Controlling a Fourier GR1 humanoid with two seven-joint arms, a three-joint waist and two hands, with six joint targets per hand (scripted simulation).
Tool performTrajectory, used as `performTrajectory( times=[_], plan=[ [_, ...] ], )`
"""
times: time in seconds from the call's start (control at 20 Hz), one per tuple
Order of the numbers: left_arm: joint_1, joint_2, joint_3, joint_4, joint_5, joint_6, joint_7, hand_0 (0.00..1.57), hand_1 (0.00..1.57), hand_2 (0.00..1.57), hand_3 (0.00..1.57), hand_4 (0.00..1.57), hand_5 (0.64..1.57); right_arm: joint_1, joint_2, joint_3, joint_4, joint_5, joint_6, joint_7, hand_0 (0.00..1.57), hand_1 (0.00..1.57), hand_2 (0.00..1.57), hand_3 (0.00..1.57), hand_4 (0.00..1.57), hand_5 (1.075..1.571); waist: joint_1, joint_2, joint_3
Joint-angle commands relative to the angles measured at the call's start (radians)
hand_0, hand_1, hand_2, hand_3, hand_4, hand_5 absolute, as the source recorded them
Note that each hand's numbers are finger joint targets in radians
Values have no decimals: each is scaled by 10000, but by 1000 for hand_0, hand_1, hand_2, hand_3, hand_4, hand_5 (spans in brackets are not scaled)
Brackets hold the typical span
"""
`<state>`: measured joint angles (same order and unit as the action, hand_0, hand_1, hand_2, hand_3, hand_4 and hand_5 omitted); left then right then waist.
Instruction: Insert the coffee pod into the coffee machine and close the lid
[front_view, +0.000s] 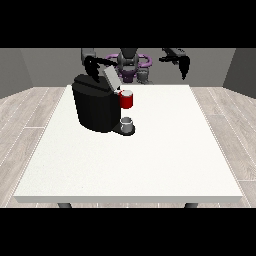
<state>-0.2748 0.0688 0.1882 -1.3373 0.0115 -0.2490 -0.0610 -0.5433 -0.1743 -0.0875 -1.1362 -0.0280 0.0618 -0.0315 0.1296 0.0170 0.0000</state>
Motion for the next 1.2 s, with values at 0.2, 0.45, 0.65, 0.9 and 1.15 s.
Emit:
performTrajectory(
  times=[0.2, 0.45, 0.65, 0.9, 1.15],
  plan=[
    [336, -235, -501, -936, 15, 513, 340, 0, 0, 0, 0, 0, 1571, -414, 373, 101, 864, 354, -214, -484, 0, 0, 0, 0, 0, 1571, 61, 117, 1],
    [-238, 294, -66, -245, 40, 514, -210, 0, 0, 0, 0, 0, 1571, -1377, 379, 237, 873, 568, -241, -363, 0, 0, 0, 0, 0, 1571, -90, 932, -2],
    [96, 550, -90, -757, 299, 323, 483, 0, 0, 0, 0, 0, 1571, -1232, 84, -19, 1269, 390, 147, -190, 0, 0, 0, 0, 0, 1571, 100, 341, 1],
    [385, 122, -381, -284, -74, 708, -469, 0, 0, 0, 0, 0, 1571, -1778, 472, 315, 1090, 723, -212, -28, 0, 0, 0, 0, 0, 1571, -27, 417, -2],
    [-64, 306, -138, 58, 79, 960, -41, 0, 0, 0, 0, 131, 1571, -2085, 415, 485, 1161, 807, 273, -5, 0, 0, 0, 0, 214, 1571, -243, 510, -1]
  ],
)
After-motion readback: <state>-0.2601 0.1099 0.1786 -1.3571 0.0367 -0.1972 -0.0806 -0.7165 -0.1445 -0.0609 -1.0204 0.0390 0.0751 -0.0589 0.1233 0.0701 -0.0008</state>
